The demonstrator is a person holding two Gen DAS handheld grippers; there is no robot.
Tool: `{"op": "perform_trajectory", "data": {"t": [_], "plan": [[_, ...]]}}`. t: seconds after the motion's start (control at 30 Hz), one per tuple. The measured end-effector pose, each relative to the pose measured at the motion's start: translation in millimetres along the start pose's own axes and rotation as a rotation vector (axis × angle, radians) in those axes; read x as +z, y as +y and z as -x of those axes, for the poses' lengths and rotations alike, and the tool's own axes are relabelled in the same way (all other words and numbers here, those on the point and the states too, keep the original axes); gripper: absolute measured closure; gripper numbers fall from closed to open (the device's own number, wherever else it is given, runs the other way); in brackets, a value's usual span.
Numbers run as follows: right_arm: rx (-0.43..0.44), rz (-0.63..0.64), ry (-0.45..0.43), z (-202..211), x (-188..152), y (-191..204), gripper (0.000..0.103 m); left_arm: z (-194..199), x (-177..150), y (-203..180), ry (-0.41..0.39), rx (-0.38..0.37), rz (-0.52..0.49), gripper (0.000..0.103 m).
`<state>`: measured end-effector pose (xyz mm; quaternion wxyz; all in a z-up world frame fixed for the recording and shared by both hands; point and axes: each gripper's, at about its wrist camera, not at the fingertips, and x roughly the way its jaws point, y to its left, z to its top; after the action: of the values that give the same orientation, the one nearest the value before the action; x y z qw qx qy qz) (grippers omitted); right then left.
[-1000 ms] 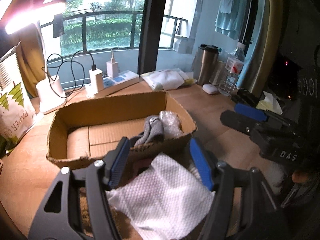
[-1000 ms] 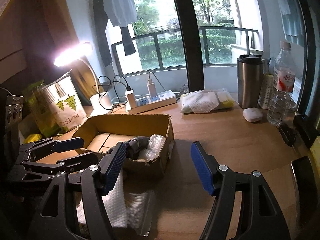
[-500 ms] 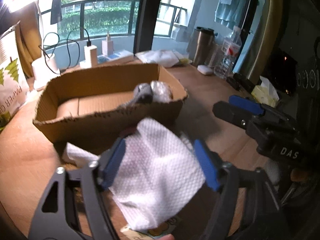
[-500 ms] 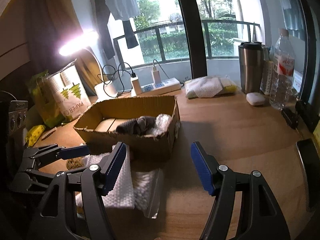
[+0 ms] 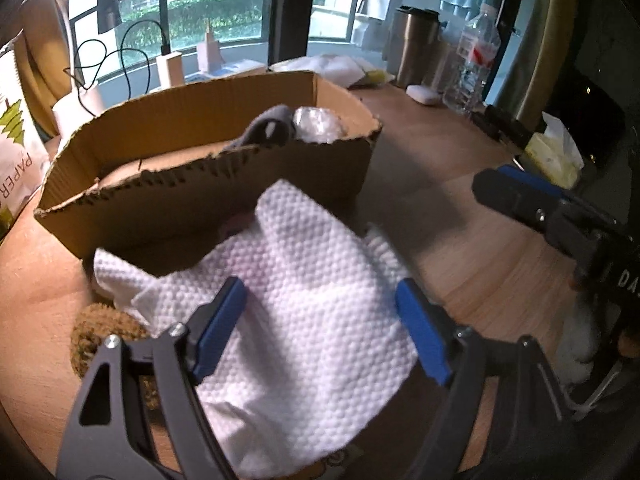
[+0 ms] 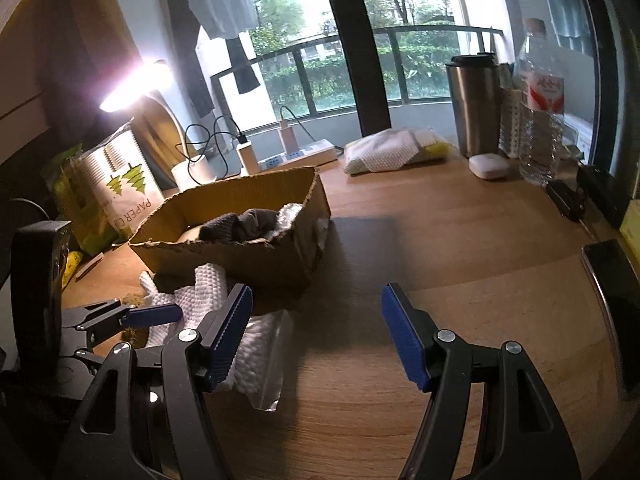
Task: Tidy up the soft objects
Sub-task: 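Grasp the white waffle towel with the left gripper while the right grasps the cotton-swab bag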
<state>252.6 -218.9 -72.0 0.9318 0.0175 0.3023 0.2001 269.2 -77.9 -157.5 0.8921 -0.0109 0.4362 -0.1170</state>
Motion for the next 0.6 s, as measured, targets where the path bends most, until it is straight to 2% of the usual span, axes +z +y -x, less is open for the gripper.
{"op": "perform_trajectory", "data": {"t": [0.1, 0.13, 0.17, 0.33, 0.43, 0.6], "plan": [[-0.004, -0.010, 0.004, -1, -2, -2, 0.032, 1, -1, -1, -0.013, -0.002, -0.001, 0.025], [-0.005, -0.011, 0.005, -2, -2, -3, 0.032, 2, -2, 0, -0.021, -0.010, 0.003, 0.033], [-0.007, -0.011, 0.005, -2, -2, -2, 0.032, 3, -2, 1, -0.023, -0.021, 0.004, 0.048], [-0.007, -0.006, 0.011, -5, -2, 2, 0.032, 10, -3, 5, -0.032, -0.064, 0.007, 0.080], [-0.006, 0.003, 0.018, -7, -2, 7, 0.032, 20, -3, 10, -0.058, -0.077, 0.020, 0.088], [-0.003, 0.027, 0.030, -12, -1, 19, 0.032, 41, 0, 26, -0.113, -0.083, 0.046, 0.089]]}}
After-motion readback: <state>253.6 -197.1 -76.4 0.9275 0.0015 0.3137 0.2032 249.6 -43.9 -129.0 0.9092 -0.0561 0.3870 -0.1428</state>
